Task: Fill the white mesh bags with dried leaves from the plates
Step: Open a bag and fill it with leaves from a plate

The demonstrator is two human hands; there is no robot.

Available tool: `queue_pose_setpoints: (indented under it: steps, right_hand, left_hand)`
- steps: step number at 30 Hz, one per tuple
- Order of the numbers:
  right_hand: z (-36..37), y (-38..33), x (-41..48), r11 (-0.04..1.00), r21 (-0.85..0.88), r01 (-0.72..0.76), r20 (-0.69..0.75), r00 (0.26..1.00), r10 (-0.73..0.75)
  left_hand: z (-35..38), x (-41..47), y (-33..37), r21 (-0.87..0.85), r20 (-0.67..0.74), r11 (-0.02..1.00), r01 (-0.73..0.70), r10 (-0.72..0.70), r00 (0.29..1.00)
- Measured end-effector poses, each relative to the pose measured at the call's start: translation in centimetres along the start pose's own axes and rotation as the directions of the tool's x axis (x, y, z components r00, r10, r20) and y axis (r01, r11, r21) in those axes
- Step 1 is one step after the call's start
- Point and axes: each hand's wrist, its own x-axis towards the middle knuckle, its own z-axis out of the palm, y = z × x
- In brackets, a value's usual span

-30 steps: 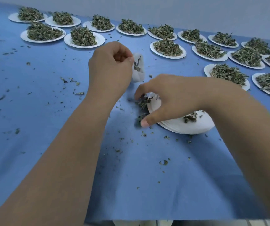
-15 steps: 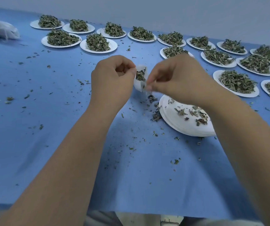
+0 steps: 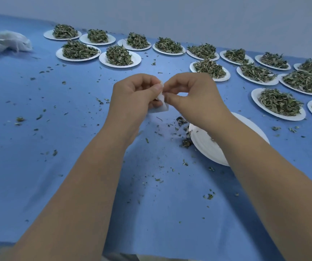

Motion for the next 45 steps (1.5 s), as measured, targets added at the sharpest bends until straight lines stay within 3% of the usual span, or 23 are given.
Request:
queue_pose_setpoints:
  steps: [5, 10, 13, 17, 21, 25, 29, 34, 37, 40, 45]
  right_hand:
    - [0.6, -0.1, 2.7, 0.991, -0.127, -0.033, 0.036, 0.999, 0.038]
    - [3.5, -1.8, 5.6, 0.984, -0.174, -0.027, 0.107, 0.993, 0.047]
    - [6.3, -3.6, 6.7, 0.996, -0.027, -0.081, 0.148, 0.985, 0.084]
    - [10.3, -5.7, 8.9, 0.967, 0.211, -0.14, 0.273, 0.959, 0.079]
    - [15.7, -7.8, 12.8, 0.921, 0.363, -0.138, 0.187, 0.98, 0.073]
    - [21.7, -9.5, 19.1, 0.869, 0.47, -0.152, 0.132, 0.986, 0.101]
    - [28.0, -10.7, 27.1, 0.888, 0.435, -0.148, 0.106, 0.988, 0.112]
    - [34.4, -12.6, 37.4, 0.987, 0.159, -0.009, -0.096, 0.995, 0.024]
    - [37.6, -13.8, 42.1, 1.0, 0.007, -0.03, -0.009, 1.0, 0.03]
    - [41.0, -15.2, 44.4, 0.993, -0.091, -0.079, 0.09, 0.992, 0.087]
    - [45.4, -16.7, 45.2, 0.949, 0.189, -0.254, 0.184, 0.958, 0.22]
  left_hand:
    - [-0.6, 0.0, 0.1, 0.02, 0.164, 1.0, -0.023, 0.019, 0.986]
    - [-3.2, 0.8, 1.0, -0.016, 0.093, 0.999, -0.034, 0.036, 0.995]
    - [-6.1, 2.0, 2.0, 0.002, 0.014, 0.998, -0.064, 0.064, 0.998]
    - [-11.0, 4.3, 3.3, 0.152, -0.174, 0.981, -0.118, 0.144, 0.974]
    - [-16.3, 6.7, 4.1, 0.182, -0.239, 0.977, -0.115, 0.157, 0.958]
    - [-22.4, 10.5, 4.0, 0.177, -0.43, 0.981, -0.08, 0.15, 0.89]
    - [-28.4, 14.8, 3.0, 0.188, -0.549, 0.982, -0.029, 0.13, 0.826]
    - [-33.2, 17.9, 0.6, 0.126, -0.686, 0.992, -0.013, 0.096, 0.721]
    - [-33.4, 18.7, 0.0, -0.016, -0.712, 1.0, -0.019, 0.002, 0.702]
    - [-33.3, 18.8, 0.1, -0.041, -0.688, 0.998, -0.049, 0.007, 0.726]
    - [-33.5, 18.8, 0.2, -0.079, -0.67, 0.995, -0.062, -0.007, 0.743]
